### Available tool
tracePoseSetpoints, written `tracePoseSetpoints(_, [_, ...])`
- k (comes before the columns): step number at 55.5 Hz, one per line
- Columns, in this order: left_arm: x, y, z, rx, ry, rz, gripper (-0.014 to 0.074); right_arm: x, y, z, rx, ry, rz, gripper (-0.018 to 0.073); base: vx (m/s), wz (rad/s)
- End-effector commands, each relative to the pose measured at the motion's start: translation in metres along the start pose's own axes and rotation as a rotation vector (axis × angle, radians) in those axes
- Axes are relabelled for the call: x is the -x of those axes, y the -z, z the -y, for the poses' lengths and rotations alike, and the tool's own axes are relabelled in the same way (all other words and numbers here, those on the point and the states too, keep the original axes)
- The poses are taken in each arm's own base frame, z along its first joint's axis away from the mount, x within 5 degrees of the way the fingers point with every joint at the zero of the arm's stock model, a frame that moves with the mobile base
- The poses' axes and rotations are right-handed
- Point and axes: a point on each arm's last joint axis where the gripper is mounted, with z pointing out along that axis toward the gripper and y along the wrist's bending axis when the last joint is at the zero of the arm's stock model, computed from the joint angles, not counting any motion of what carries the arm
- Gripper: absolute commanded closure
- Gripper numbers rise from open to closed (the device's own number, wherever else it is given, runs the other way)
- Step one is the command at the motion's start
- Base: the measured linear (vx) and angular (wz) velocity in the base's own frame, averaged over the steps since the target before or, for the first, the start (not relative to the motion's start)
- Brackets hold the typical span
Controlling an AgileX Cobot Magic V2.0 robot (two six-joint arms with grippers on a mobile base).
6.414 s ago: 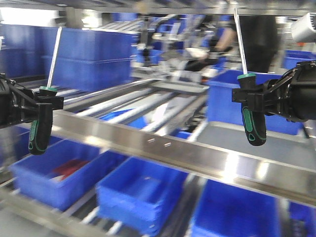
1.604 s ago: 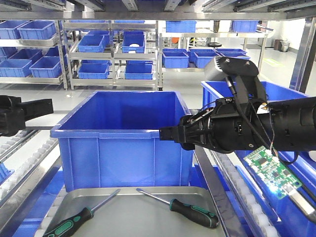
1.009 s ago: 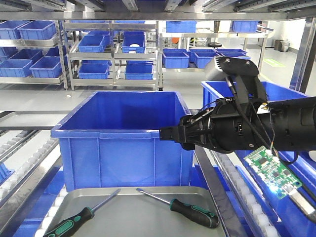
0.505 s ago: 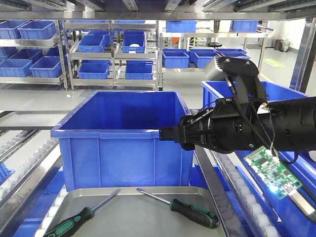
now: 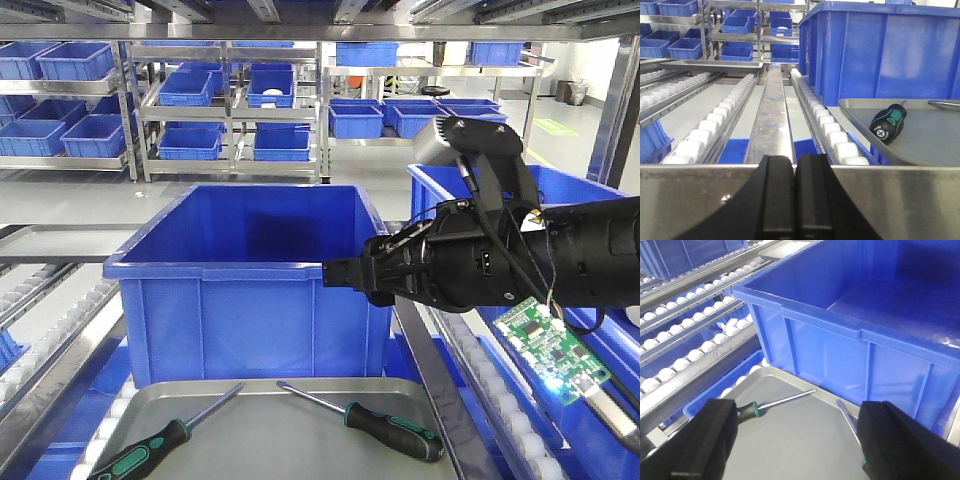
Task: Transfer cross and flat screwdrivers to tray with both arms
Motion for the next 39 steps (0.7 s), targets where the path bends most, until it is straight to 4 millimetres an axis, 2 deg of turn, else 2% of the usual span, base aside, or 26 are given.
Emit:
tracePoseSetpoints(1, [0.016, 0.002, 0.002, -0.012, 0.015, 0.107, 0.0602, 0.021, 0.023, -0.001, -0.034, 0.031, 0.14, 0.0006, 0.0, 0.0])
tracePoseSetpoints(7, [0.016, 0.002, 0.002, -0.012, 0.015, 0.107, 0.0602, 0.009, 0.047, 0.0, -0.094, 0.064, 0.142, 0.0064, 0.0, 0.0])
tracePoseSetpoints(14, [0.016, 0.002, 0.002, -0.012, 0.015, 0.107, 0.0602, -0.036, 0.088, 0.004, -0.219, 0.095, 0.132, 0.0164, 0.0, 0.0])
tracePoseSetpoints(22, [0.016, 0.002, 0.002, -0.012, 0.015, 0.107, 0.0602, -0.109, 0.133, 0.018, -0.379, 0.077, 0.123, 0.0284, 0.0, 0.0])
tracePoseSetpoints(29, [0.016, 0.002, 0.002, -0.012, 0.015, 0.107, 0.0602, -0.172, 0.161, 0.022, -0.488, 0.092, 0.2, 0.0403, 0.0, 0.0])
tracePoseSetpoints(34, [0.016, 0.002, 0.002, -0.012, 0.015, 0.107, 0.0602, -0.214, 0.168, 0.022, -0.53, 0.084, 0.239, 0.0499, 0.0, 0.0])
tracePoseSetpoints(39, [0.016, 0.002, 0.002, -0.012, 0.015, 0.107, 0.0602, -0.244, 0.168, 0.023, -0.55, 0.079, 0.28, 0.0573, 0.0, 0.0])
